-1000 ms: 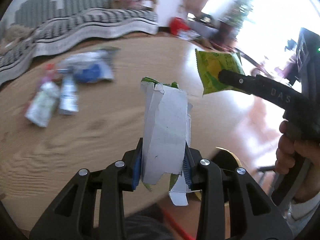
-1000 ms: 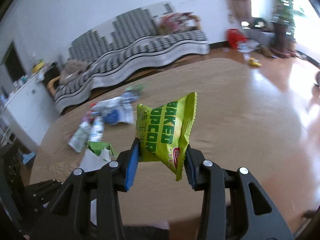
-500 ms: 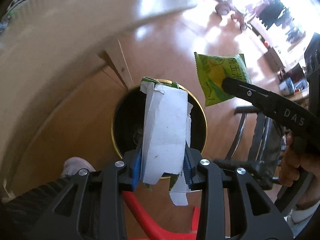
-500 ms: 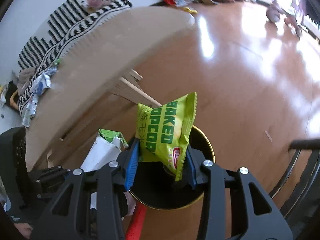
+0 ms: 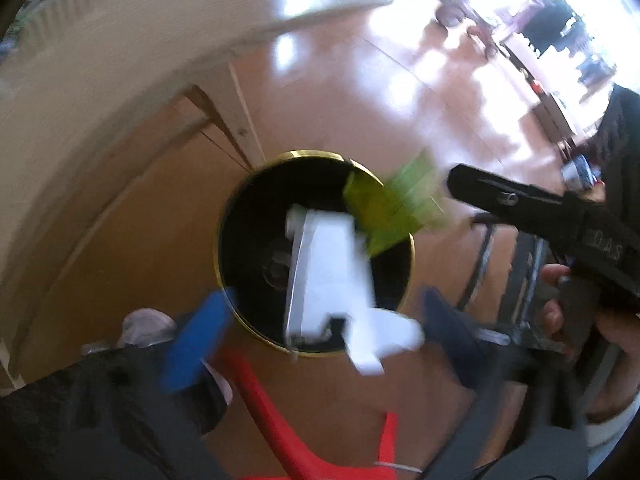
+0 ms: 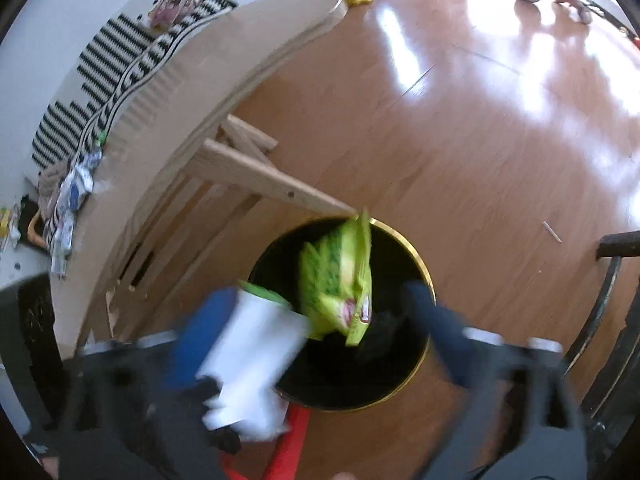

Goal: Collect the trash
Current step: 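Carry the carton and popcorn bag over the black bin and release both, then return both tools to the table and approach the red cigarette box and blister pack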

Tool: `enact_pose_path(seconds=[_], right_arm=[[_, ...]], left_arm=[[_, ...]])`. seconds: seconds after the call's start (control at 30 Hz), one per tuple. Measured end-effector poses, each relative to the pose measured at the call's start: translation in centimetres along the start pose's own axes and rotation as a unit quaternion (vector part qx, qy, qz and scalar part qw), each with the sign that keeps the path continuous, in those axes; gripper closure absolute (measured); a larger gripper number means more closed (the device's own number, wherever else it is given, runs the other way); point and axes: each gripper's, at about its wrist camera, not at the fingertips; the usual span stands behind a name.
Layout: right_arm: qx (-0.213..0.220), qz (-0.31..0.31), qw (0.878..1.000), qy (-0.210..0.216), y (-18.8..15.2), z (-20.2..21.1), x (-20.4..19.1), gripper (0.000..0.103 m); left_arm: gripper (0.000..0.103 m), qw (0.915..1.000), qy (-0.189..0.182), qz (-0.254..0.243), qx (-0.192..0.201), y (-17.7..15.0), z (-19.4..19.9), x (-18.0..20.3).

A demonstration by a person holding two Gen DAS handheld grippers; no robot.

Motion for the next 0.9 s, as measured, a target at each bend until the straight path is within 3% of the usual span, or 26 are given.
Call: enact_pose_path(seconds=[0.1,0.17,0.3,0.43,0.53,0.57,0.63,0.8,0.83,0.9], right_arm=[[0.022,0.007,0.999,-0.024,1.0,1.2,-0.1,0.007],[0.048,0.014,0.998,-0.046,1.6,2.2,-0.3,0.007],[0.107,0.034,0.993,-0.045,2.6,3.7,-2.5,0.007],[0.112,0.074,0.991,-0.008,3.4,2.6,-7.4,0.007],[0.103,0.123,0.987,0.026,3.9,1.0,-13.7,0.007],[0.102,0.134,0.985,0.036,4.1,0.6,-15.3,0.007],[0.098,0.159,0.981,0.059,4.2,-0.2,-19.4,0.007],[0.085,0.218,0.965,0.117,4.2,-2.1,-30.6,0.007],[0.083,0.231,0.962,0.123,4.2,-2.7,-33.2,0.007],[0.079,0.247,0.957,0.126,4.0,-3.6,-37.2,0.007]], left_arm=[[0.006,0.9999,-0.006,-0.002,-0.011,0.3,0.7,-0.3],[0.006,0.9999,0.008,-0.007,0.001,0.6,2.2,-0.9],[0.006,0.9928,0.072,0.005,0.095,1.7,8.3,-3.8],[0.006,0.9771,0.122,0.055,0.166,2.1,15.4,-9.9],[0.006,0.9562,0.185,0.105,0.201,1.1,20.0,-16.2],[0.006,0.9457,0.209,0.133,0.211,0.1,21.7,-19.4],[0.006,0.9327,0.228,0.174,0.219,-1.2,23.6,-23.3],[0.006,0.8899,0.263,0.294,0.229,-5.2,27.5,-34.6],[0.006,0.8849,0.268,0.303,0.23,-5.4,28.0,-36.0],[0.006,0.8845,0.268,0.302,0.233,-5.5,28.1,-37.7]])
Point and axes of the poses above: each gripper's, at about its wrist camera, not at the fingertips, and z roughly against the way its jaws point, x to its right, y to its top, and after that the axes turned 7 degrees about x, right-handed
